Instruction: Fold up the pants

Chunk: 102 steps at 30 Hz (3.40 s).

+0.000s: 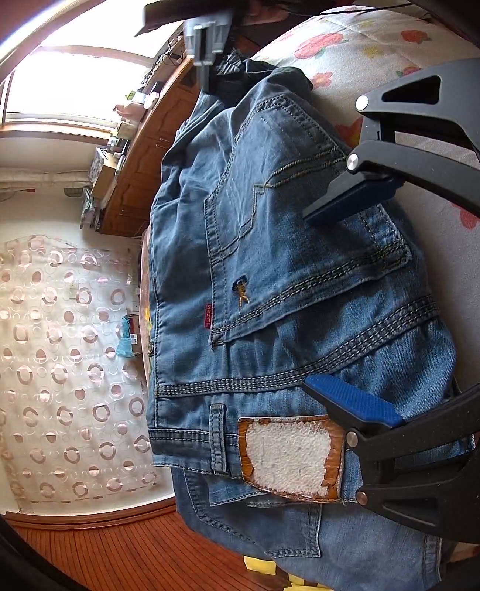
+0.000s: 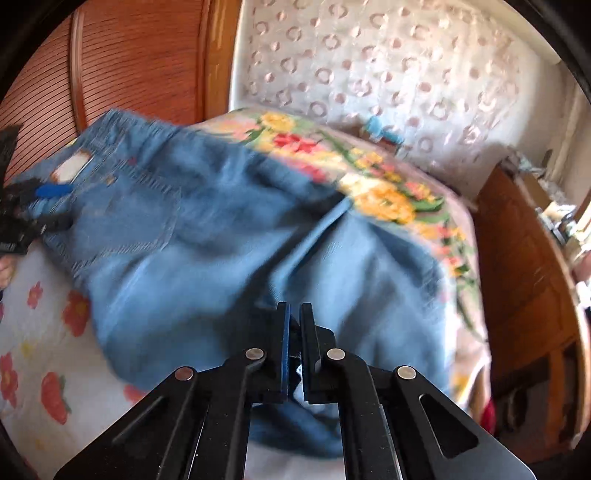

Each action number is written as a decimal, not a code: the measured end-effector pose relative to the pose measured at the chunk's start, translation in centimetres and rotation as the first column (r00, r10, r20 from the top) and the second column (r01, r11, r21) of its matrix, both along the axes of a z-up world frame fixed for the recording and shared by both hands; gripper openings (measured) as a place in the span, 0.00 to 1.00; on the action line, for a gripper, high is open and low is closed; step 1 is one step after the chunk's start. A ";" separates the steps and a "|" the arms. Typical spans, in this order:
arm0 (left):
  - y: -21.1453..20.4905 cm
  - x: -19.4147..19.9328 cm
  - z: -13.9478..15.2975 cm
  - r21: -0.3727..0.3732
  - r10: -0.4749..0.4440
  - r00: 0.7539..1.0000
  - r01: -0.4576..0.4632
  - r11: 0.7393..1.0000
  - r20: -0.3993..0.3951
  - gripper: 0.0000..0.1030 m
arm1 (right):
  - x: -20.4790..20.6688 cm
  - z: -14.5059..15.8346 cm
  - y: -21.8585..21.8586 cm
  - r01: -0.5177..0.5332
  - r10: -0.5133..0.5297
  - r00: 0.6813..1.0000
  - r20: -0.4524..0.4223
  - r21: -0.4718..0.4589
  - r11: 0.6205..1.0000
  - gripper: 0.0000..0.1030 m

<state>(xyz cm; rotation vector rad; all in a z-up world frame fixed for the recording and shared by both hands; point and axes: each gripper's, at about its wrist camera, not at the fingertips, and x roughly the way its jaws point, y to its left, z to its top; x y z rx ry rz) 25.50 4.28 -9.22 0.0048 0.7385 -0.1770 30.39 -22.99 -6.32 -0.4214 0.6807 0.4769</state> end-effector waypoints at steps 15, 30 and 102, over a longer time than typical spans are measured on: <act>0.2 -1.5 1.0 -0.009 -0.001 1.000 0.002 1.000 0.020 0.81 | 11.3 1.4 -2.9 0.330 -0.323 0.932 0.167 -0.018 0.944 0.04; 0.5 -4.5 2.9 -0.010 0.010 0.999 -0.009 1.000 0.051 0.81 | 3.4 1.5 -6.1 0.332 -0.341 0.940 0.028 0.165 0.929 0.48; 7.9 -7.1 1.6 -0.013 0.158 0.987 -0.158 0.987 -0.007 0.36 | 3.6 -5.8 -11.2 0.543 -0.487 0.839 -0.241 0.419 0.728 0.20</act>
